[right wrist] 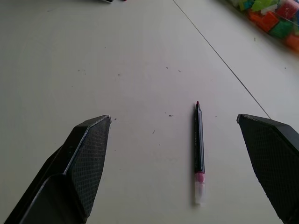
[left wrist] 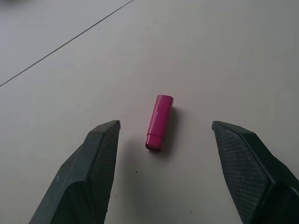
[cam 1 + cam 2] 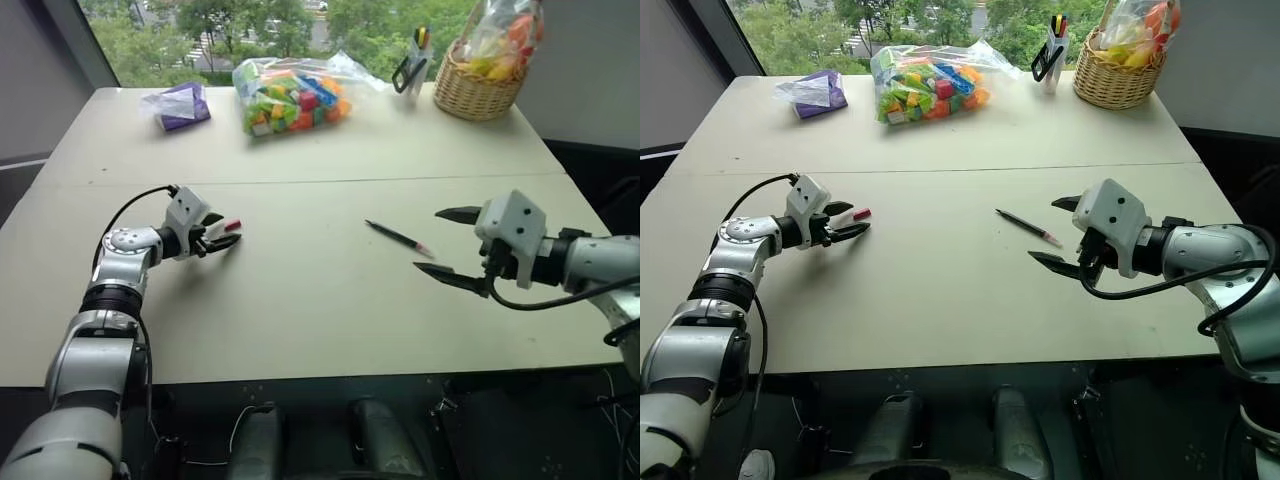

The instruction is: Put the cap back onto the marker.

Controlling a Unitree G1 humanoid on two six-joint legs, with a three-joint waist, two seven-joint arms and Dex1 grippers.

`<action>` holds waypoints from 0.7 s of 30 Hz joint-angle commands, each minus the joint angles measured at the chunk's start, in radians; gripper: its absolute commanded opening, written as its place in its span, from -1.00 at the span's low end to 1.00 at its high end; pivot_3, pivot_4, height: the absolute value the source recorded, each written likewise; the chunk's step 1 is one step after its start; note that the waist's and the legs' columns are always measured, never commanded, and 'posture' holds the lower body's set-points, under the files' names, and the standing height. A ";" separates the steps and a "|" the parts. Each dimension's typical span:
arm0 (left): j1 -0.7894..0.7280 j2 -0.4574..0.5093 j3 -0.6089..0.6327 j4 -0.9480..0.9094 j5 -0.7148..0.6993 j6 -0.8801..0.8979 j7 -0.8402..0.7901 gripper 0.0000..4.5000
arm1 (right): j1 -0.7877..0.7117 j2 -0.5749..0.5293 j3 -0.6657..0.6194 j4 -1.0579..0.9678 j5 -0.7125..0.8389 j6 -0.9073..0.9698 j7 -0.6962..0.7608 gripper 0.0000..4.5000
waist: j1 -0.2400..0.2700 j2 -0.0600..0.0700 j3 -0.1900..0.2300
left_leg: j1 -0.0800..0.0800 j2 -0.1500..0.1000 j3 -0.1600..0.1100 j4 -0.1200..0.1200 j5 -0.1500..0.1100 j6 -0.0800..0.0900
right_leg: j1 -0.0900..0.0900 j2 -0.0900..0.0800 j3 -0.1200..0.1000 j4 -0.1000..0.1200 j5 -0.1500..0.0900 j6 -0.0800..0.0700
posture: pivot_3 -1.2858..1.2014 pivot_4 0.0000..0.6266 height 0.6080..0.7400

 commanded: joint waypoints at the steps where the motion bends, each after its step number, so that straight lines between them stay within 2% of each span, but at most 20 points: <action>1: -0.036 -0.010 0.013 0.054 0.015 -0.028 0.028 0.45 | 0.006 -0.017 -0.051 -0.041 0.008 -0.001 -0.011 0.98 | 0.001 0.000 0.000 | 0.000 0.000 0.000 0.000 0.000 0.000 | 0.000 0.000 0.000 0.000 0.000 0.000 | 0.03 -0.52 1.00; 15: -0.074 -0.041 -0.008 0.155 0.068 0.038 -0.046 0.45 | 0.032 -0.030 -0.086 -0.065 0.005 0.009 -0.029 0.98 | 0.003 0.000 0.000 | 0.001 -0.001 -0.001 0.001 0.000 0.000 | 0.001 -0.001 0.000 0.001 0.000 0.001 | 0.03 -0.52 1.00; 18: -0.077 -0.041 -0.012 0.159 0.080 0.045 -0.059 0.11 | 0.034 -0.033 -0.088 -0.068 0.004 0.011 -0.032 1.00 | 0.003 0.000 -0.001 | 0.001 -0.001 -0.001 0.001 0.000 0.000 | 0.002 -0.001 0.000 0.001 0.000 0.001 | 0.03 -0.52 1.00; 21: -0.078 -0.040 -0.018 0.161 0.090 0.053 -0.076 -0.54 | 0.037 -0.037 -0.092 -0.068 0.003 0.010 -0.032 1.00 | 0.002 0.000 -0.001 | 0.002 -0.001 -0.001 0.001 0.000 0.000 | 0.002 -0.001 0.000 0.001 0.000 0.001 | 0.03 -0.52 1.00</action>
